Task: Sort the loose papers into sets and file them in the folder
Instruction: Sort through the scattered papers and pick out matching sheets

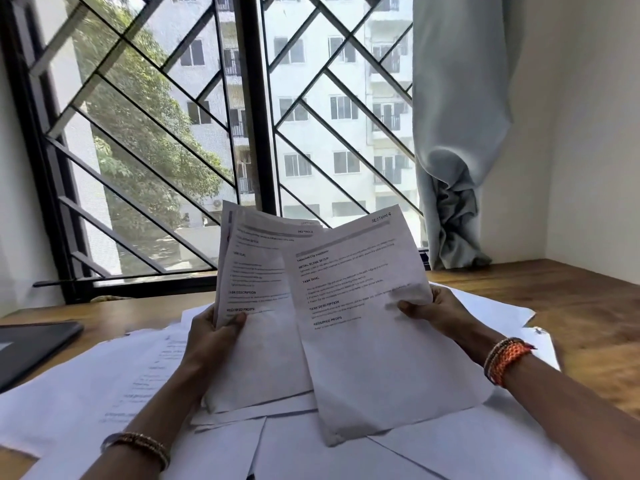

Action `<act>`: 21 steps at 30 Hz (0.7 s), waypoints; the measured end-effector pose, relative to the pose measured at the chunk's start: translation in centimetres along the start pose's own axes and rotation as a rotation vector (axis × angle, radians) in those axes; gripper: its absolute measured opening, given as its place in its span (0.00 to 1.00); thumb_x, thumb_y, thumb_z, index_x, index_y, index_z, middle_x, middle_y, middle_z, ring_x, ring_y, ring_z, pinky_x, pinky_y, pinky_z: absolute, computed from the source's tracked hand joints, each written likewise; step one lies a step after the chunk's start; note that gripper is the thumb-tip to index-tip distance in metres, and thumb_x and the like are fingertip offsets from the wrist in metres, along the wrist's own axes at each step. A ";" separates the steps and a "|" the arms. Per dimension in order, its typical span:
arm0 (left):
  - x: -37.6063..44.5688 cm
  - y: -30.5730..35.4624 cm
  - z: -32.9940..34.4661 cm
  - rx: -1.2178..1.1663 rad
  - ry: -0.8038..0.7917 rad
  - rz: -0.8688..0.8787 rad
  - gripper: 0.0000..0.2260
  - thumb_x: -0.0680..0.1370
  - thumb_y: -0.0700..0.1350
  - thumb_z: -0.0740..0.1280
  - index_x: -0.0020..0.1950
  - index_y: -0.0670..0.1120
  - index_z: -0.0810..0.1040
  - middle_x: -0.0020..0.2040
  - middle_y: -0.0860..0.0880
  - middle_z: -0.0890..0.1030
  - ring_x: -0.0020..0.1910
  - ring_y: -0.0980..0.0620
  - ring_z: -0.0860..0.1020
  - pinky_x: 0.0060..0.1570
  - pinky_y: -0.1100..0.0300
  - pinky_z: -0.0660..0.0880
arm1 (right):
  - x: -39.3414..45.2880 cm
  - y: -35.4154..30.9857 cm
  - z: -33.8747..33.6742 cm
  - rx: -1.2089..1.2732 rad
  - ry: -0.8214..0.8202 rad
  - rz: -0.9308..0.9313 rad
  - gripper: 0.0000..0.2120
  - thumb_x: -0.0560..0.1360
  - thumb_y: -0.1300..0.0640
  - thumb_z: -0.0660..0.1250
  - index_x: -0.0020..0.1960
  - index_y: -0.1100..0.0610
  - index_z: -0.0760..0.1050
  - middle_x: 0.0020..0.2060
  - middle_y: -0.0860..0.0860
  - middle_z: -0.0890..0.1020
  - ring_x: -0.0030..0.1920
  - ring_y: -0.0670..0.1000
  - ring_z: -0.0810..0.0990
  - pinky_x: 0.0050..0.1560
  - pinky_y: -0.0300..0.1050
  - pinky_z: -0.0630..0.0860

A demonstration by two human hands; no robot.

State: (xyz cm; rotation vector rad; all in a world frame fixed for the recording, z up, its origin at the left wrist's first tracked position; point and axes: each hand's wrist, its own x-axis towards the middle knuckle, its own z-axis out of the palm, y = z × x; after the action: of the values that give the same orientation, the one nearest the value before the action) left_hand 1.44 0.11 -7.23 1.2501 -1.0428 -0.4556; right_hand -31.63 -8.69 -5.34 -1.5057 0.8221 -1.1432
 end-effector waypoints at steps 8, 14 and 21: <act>0.0 -0.1 0.2 0.000 0.001 0.002 0.07 0.76 0.34 0.67 0.52 0.43 0.79 0.43 0.48 0.82 0.41 0.47 0.79 0.44 0.57 0.76 | -0.3 -1.3 -0.5 0.044 0.150 -0.004 0.06 0.76 0.68 0.64 0.51 0.61 0.78 0.38 0.54 0.85 0.31 0.47 0.83 0.29 0.38 0.78; -0.2 0.4 0.4 -0.026 0.010 -0.008 0.08 0.76 0.35 0.67 0.53 0.44 0.79 0.44 0.49 0.82 0.43 0.47 0.79 0.45 0.57 0.76 | 0.1 -1.7 -2.7 -0.646 0.889 -0.403 0.14 0.75 0.61 0.60 0.53 0.68 0.78 0.48 0.69 0.81 0.47 0.68 0.80 0.45 0.51 0.72; -0.2 0.7 1.3 -0.150 0.038 -0.061 0.03 0.77 0.39 0.68 0.49 0.46 0.80 0.43 0.47 0.83 0.39 0.48 0.80 0.38 0.59 0.77 | 0.9 -2.1 -5.6 -0.433 0.942 -0.394 0.17 0.71 0.57 0.61 0.54 0.67 0.77 0.48 0.66 0.81 0.45 0.61 0.81 0.45 0.53 0.75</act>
State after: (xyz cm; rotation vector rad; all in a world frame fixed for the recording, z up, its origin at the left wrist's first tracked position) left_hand 0.10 -0.23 -6.68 1.1545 -0.9236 -0.5453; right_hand -36.78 -10.80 -3.00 -1.4761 1.5109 -2.1418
